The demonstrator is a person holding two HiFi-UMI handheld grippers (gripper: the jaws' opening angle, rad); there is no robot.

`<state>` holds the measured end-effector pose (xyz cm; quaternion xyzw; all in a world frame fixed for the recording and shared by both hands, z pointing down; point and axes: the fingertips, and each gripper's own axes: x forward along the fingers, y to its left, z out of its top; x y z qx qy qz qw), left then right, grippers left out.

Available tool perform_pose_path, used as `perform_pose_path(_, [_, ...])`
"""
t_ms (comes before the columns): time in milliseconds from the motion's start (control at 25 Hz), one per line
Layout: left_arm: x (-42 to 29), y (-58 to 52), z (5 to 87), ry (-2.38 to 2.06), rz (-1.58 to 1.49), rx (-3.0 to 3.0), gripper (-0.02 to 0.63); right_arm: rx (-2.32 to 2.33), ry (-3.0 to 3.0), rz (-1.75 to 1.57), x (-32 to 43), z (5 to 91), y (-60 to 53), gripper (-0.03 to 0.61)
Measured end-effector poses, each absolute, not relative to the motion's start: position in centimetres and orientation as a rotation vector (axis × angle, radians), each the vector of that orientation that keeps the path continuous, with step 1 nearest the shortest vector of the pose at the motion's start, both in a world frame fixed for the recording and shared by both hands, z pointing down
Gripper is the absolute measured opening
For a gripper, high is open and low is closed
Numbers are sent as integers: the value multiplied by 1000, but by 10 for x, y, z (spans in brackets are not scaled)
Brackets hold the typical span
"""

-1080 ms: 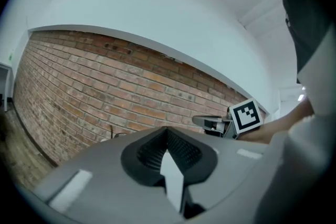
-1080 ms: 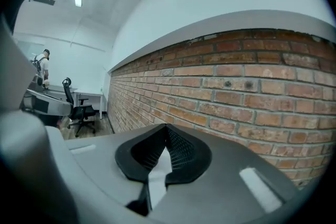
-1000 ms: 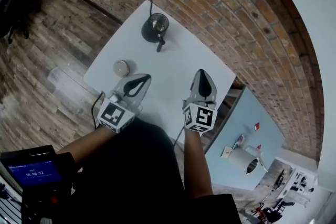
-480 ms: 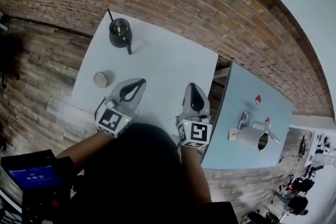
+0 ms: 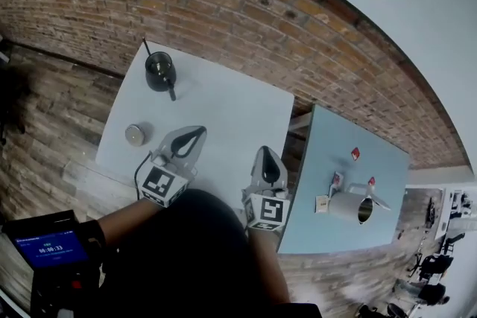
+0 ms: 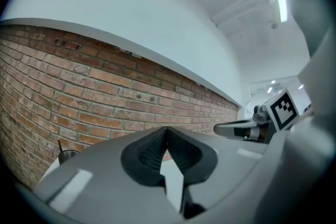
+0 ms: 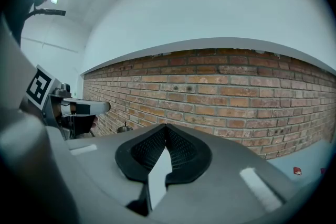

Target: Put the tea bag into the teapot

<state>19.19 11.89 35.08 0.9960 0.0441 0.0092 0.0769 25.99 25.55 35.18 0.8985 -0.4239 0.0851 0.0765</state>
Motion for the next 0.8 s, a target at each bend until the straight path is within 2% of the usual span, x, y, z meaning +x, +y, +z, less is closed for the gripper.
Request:
perform_pose_path(480, [194,128,330,437,61,3086,0,2771,-1283,325,278,360,255,2])
perform_pose_path(640, [192,119,329,383,88,3087,0,2762,-1302,343,274,356,256,2])
perform_pose_path(800, [189,109,333,227,71,3057,0,2707,-1293,227,275,330,257,2])
